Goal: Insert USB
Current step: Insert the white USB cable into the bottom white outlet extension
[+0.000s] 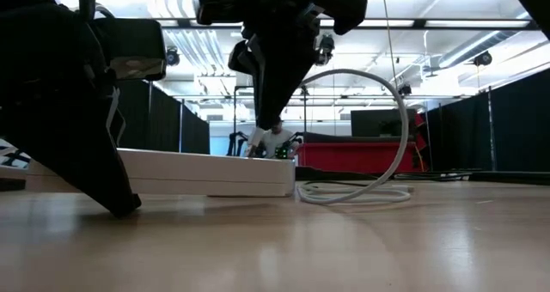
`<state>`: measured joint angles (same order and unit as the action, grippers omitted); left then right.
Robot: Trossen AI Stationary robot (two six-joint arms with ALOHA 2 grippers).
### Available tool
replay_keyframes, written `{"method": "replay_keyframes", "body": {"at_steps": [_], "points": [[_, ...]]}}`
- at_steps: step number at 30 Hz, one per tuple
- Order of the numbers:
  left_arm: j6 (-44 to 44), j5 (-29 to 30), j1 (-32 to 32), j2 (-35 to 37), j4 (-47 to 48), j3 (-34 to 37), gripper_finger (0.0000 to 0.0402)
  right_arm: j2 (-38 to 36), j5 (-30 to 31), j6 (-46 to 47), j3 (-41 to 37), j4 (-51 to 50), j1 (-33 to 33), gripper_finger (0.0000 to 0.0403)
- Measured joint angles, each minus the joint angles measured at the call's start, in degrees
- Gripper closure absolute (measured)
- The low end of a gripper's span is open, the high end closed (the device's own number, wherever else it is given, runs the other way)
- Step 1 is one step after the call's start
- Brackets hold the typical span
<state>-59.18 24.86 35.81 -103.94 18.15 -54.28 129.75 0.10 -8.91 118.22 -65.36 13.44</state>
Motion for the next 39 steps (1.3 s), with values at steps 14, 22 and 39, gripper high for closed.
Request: {"method": "replay_keyframes", "body": {"at_steps": [14, 22, 39], "points": [[-0.1, 0.0, 0.0, 0.0, 0.0, 0.0, 0.023, -0.1, 0.0, -0.2, -0.3, -0.7, -0.1, 0.0403], [-0.3, 0.0, 0.0, 0.0, 0.0, 0.0, 0.023, -0.1, 0.0, -0.3, -0.6, 0.2, -0.1, 0.0403], [-0.3, -0.1, 0.0, 0.0, 0.0, 0.0, 0.023, -0.2, -2.6, 0.6, -3.6, 5.5, -0.1, 0.0403]]}}
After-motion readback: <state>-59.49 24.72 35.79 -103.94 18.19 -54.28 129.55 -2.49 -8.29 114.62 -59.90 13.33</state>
